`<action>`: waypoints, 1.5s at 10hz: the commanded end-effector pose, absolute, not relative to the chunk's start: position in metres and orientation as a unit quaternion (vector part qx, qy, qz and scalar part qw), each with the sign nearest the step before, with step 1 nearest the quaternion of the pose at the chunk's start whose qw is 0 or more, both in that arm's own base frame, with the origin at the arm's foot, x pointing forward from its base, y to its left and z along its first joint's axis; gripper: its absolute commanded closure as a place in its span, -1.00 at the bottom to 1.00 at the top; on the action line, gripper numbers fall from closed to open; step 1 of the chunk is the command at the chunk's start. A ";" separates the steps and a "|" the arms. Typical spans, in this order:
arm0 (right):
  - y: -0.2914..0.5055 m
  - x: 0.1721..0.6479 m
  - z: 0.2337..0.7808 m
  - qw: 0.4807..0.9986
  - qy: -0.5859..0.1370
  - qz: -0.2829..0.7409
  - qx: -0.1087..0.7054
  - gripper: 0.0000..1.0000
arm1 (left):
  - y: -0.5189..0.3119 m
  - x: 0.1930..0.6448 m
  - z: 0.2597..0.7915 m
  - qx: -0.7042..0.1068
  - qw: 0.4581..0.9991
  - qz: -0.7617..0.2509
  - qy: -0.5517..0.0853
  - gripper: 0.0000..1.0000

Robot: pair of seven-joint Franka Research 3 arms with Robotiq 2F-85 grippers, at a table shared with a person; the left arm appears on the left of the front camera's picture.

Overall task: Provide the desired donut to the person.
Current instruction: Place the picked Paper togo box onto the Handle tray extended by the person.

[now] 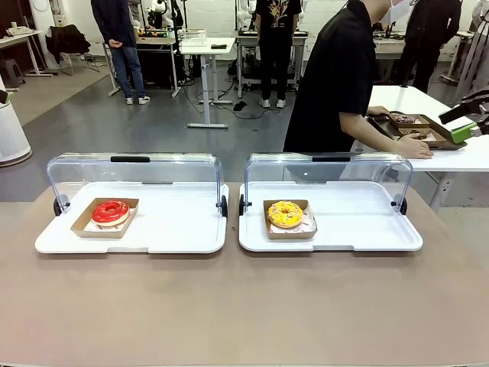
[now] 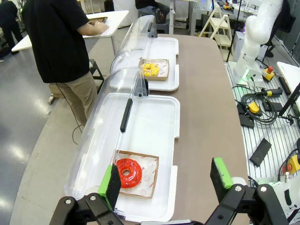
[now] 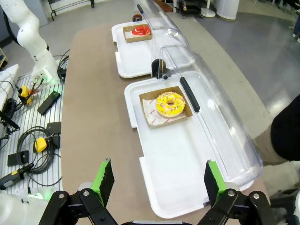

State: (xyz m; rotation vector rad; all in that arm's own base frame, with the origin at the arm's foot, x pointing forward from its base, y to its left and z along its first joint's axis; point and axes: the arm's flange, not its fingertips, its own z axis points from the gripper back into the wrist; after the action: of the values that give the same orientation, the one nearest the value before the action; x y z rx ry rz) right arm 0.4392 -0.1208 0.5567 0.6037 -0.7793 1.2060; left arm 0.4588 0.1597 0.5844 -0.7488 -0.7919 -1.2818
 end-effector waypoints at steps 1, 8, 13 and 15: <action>-0.120 0.439 0.557 0.705 -0.356 0.549 0.275 -1.00 | 0.159 0.457 0.585 -0.333 0.664 -0.568 -0.353 -1.00; -0.120 0.439 0.557 0.705 -0.356 0.549 0.275 -1.00 | 0.159 0.457 0.585 -0.333 0.664 -0.568 -0.353 -1.00; -0.120 0.439 0.557 0.705 -0.356 0.549 0.275 -1.00 | 0.159 0.457 0.585 -0.333 0.664 -0.568 -0.353 -1.00; -0.120 0.439 0.557 0.705 -0.356 0.549 0.275 -1.00 | 0.159 0.457 0.585 -0.333 0.664 -0.568 -0.353 -1.00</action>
State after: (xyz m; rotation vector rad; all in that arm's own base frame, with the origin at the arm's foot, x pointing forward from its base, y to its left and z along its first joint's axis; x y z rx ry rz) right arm 0.4392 -0.1208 0.5567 0.6036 -0.7794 1.2062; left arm 0.4588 0.1597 0.5844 -0.7488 -0.7919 -1.2818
